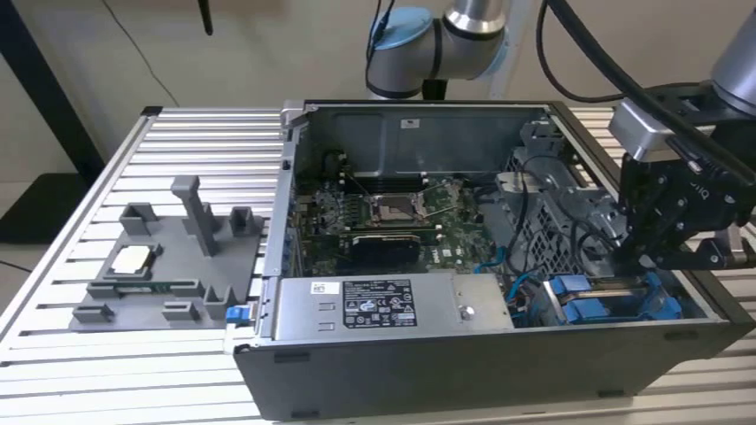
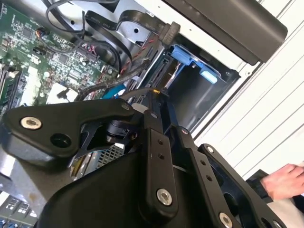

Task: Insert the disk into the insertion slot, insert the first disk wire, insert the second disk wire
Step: 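Insert the first disk wire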

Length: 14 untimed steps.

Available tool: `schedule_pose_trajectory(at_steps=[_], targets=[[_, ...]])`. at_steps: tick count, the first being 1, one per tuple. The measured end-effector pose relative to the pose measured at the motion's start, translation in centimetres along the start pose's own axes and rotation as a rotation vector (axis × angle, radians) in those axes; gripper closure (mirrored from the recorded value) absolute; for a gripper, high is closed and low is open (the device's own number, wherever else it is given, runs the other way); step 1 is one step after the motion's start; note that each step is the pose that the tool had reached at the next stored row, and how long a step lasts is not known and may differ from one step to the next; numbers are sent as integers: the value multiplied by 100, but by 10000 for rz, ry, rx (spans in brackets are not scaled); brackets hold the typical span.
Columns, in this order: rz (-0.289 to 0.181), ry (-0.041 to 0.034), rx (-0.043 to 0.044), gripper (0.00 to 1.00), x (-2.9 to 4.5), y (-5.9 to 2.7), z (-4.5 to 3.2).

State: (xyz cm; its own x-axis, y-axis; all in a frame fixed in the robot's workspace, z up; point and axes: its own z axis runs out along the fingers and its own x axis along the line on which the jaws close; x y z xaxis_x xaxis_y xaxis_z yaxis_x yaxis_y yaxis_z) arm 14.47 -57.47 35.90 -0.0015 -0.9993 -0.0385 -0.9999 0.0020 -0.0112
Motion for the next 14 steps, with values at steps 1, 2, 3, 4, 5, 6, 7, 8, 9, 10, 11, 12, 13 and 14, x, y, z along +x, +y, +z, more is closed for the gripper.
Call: schedule_pose_trajectory(at_steps=[1, 2, 3, 4, 5, 6, 7, 8, 9, 10, 11, 12, 13, 14], targets=[[-2, -49, 0, 81, 0, -5, 8], [-2, -95, 0, 81, 1, -6, 17], [-1, -136, 0, 81, 1, -8, 26], [-3, -165, 0, 81, 1, -14, 35], [-3, -178, 0, 81, 1, -23, 44], [-2, -181, 0, 81, 2, -36, 50], [-2, -181, 0, 81, 2, -52, 56], [-3, -182, 0, 81, 1, -57, 58], [-3, -180, 0, 81, 2, -57, 58], [-2, -180, 0, 81, 2, -57, 58], [-2, -180, 0, 81, 2, -59, 58], [-2, -180, 0, 81, 1, -59, 58], [-2, -181, 0, 81, 1, -59, 58], [-2, -180, 0, 81, 1, -59, 58]])
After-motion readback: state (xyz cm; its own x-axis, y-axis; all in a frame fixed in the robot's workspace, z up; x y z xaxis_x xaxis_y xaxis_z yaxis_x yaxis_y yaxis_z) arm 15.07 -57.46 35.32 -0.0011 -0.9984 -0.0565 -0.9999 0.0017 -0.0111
